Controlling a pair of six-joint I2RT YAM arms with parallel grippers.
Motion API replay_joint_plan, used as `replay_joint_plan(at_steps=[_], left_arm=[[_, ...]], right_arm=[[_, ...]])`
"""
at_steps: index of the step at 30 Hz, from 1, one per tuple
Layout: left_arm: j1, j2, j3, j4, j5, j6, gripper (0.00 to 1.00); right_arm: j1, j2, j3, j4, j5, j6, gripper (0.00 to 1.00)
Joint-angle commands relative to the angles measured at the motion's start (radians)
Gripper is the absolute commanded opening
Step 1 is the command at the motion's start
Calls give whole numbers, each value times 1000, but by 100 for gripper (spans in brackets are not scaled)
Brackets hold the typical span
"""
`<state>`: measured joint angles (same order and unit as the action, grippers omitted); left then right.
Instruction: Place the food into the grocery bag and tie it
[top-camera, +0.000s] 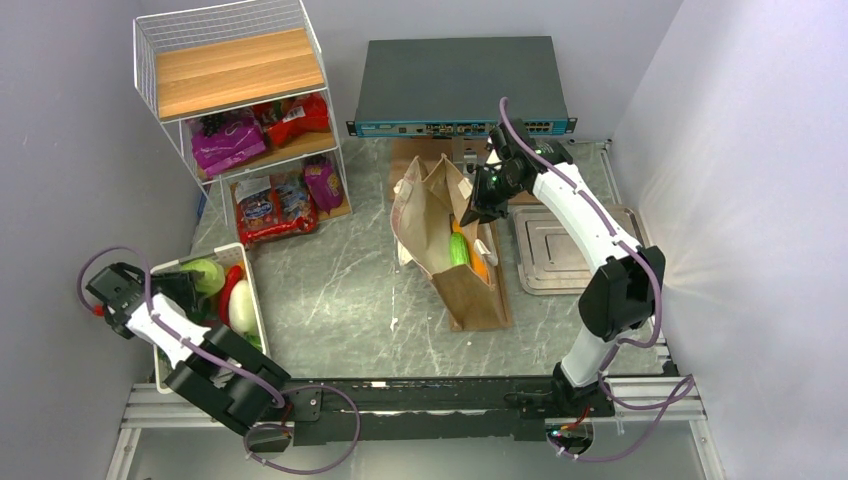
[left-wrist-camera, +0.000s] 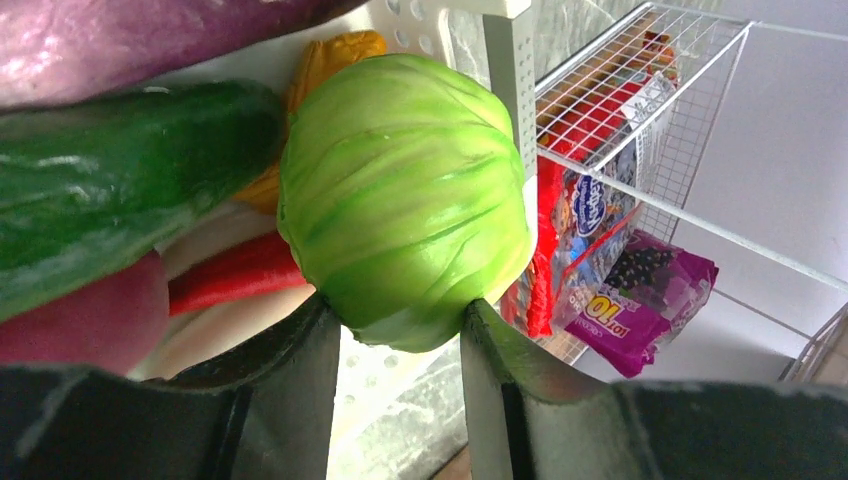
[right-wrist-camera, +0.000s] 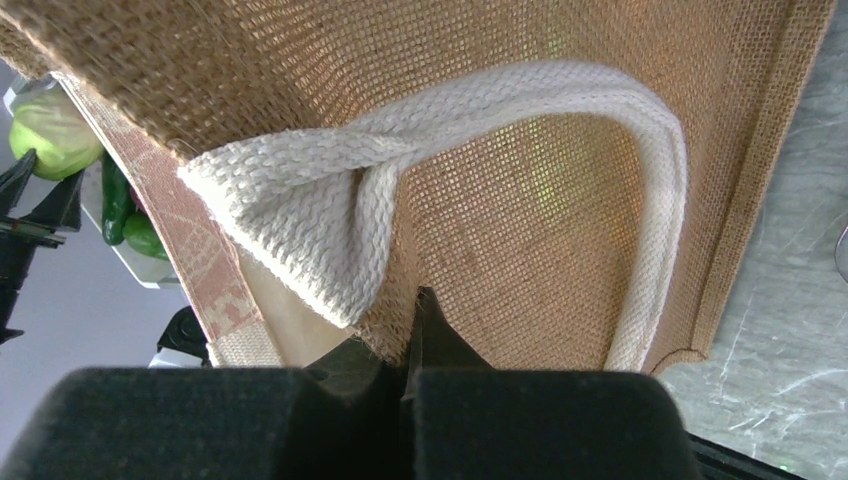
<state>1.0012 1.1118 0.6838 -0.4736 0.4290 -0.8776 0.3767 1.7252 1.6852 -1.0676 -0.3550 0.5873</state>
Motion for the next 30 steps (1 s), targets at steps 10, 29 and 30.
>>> replay_joint_plan(at_steps=[10, 29, 30], left_arm=[[-33, 79, 363, -441, -149, 38, 0], [-330, 181, 712, -730, -267, 132, 0], [-349, 176, 714, -736, -271, 141, 0]], right_arm=[[4, -46, -18, 20, -36, -5, 0], [-18, -106, -85, 82, -5, 9, 0], [-24, -115, -97, 88, -4, 12, 0]])
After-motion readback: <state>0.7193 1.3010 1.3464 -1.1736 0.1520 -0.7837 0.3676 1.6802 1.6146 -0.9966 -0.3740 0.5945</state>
